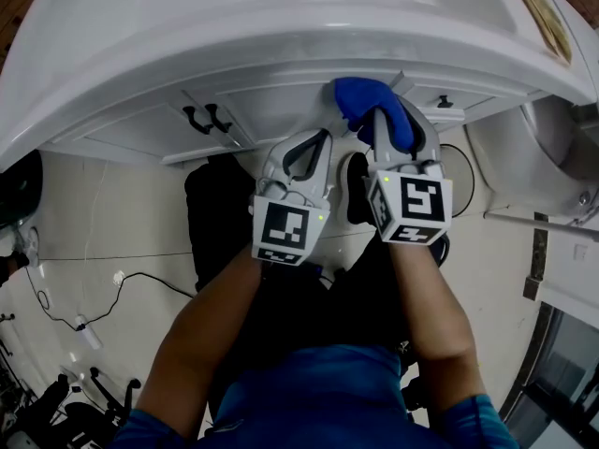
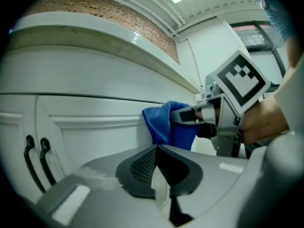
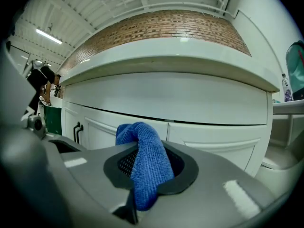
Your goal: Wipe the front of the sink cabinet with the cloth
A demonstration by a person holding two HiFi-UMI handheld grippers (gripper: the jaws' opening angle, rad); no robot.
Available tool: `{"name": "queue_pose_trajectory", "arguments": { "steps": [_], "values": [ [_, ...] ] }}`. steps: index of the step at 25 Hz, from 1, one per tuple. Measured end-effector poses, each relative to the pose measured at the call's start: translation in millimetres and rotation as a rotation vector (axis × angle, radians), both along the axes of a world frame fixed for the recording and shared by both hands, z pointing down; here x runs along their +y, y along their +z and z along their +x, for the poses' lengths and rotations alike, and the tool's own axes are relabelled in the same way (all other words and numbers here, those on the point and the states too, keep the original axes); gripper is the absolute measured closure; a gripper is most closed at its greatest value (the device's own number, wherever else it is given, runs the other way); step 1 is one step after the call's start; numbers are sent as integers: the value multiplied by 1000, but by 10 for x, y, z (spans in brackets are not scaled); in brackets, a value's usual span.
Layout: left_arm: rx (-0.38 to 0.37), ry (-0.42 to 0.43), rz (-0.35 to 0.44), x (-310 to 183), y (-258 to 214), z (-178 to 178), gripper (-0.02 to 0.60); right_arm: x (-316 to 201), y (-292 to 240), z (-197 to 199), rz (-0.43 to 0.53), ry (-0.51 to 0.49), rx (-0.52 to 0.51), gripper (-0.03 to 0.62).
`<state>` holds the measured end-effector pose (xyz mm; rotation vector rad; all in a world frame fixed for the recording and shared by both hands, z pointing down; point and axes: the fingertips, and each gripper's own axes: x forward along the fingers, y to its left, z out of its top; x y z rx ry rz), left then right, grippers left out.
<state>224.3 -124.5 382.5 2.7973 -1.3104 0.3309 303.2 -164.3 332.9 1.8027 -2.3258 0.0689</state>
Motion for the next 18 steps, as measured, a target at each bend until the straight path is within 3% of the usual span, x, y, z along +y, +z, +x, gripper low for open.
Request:
{"name": "queue_pose_trajectory", "arguments": {
  "steps": [3,9,18],
  "values": [
    [-4,-8,22,-135,-67,-53,575,-39,83,-31,-18,-12,12,534],
    [-12,-54,-93,-260,362,-224,575,-91,403,-89,-90,-35,29,534],
    [-74,-21,-152,-221,687,-117,575,-109,1049,-73,-260,-29,-10,534]
  ]
}}
